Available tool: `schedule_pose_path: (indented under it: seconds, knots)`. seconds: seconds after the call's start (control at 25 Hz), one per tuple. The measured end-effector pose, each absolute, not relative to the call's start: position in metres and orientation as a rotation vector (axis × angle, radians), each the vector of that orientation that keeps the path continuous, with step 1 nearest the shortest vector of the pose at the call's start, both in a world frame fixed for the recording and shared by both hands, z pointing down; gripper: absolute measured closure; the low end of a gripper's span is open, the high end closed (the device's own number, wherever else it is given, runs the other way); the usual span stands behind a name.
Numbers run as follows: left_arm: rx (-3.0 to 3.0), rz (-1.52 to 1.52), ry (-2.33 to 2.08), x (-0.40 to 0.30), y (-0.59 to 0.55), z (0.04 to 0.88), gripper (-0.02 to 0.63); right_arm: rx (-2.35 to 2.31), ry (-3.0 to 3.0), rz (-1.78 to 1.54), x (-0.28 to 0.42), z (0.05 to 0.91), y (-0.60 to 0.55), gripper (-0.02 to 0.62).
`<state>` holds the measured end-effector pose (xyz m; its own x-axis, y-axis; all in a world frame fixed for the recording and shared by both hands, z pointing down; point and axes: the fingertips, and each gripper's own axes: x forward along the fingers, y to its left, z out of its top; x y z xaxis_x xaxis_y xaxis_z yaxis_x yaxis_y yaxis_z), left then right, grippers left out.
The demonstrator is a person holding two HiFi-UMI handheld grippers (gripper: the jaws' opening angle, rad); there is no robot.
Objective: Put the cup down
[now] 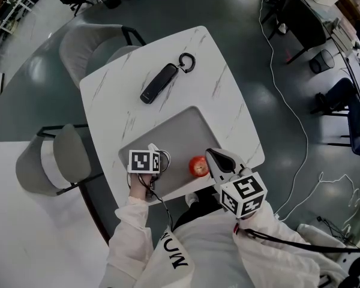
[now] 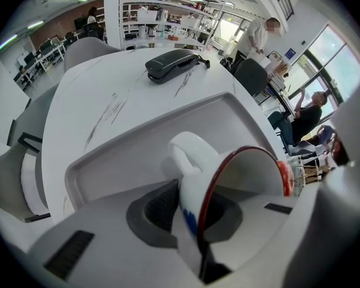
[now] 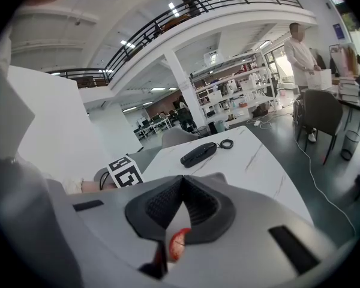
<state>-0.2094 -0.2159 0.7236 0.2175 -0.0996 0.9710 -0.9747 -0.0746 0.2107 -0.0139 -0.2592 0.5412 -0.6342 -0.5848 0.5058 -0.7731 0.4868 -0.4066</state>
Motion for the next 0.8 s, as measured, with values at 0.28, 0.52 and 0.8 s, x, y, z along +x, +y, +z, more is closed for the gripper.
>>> schedule_pose_path:
  seconds: [0.28,0.52,0.8]
  knots:
    - [1.431,1.054,-1.037,-0.2042,-0.2181,0.7264,0.568,1.146,-2.442,0.901,-0.0153,0.5403,-0.2595,0.591]
    - [1.436,1.057,-1.014,-0.2028,-0.217,0.7272,0.565,1.157,-2.442,0.906,-0.011,0.5395,-0.2593,0.591]
    - [1.445,1.074,-1.005,-0.2007,-0.2134,0.7269,0.486,1.163,-2.446,0.906,-0.01,0.5385,-0.2567,0.591]
